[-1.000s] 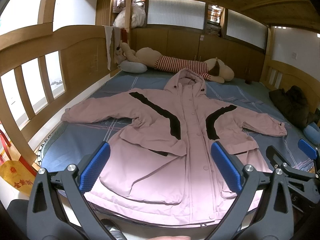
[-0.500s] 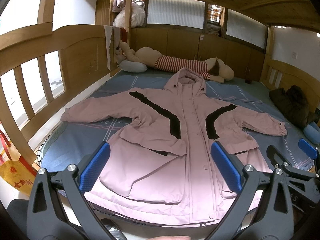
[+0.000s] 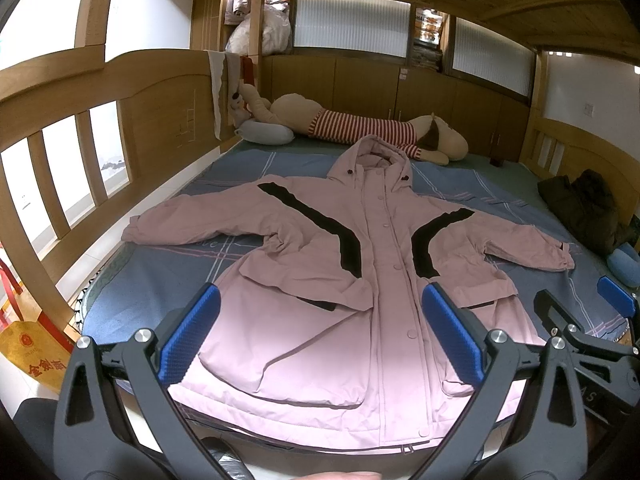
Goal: Fold large clothes
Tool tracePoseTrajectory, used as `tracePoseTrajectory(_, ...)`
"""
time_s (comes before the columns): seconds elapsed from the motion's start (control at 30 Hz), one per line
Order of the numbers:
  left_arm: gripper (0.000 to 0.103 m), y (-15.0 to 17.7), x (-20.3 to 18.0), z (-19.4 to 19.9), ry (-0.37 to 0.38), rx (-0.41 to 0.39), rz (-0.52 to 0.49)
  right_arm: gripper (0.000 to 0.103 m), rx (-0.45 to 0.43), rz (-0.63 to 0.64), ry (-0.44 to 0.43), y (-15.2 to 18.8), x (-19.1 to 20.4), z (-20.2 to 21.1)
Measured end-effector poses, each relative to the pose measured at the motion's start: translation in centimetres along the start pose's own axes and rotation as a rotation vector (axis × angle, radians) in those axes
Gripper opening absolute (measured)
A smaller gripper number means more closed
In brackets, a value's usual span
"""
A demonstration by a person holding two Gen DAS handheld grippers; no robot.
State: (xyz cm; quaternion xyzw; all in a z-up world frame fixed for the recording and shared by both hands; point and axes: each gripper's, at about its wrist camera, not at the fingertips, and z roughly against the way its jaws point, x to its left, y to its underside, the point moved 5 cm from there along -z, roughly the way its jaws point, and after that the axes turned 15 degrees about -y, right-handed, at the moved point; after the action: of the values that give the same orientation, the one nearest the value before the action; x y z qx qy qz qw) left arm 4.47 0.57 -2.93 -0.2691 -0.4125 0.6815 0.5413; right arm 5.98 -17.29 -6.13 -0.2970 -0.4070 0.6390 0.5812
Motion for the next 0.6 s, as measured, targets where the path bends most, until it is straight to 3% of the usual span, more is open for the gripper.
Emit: tracePoseTrajectory(0.6, 0.101, 0.16, 0.02, -0.13, 0.002, 0.002, -0.002, 0.102, 0.004, 0.003, -0.001, 0.09, -0.03, -0.06)
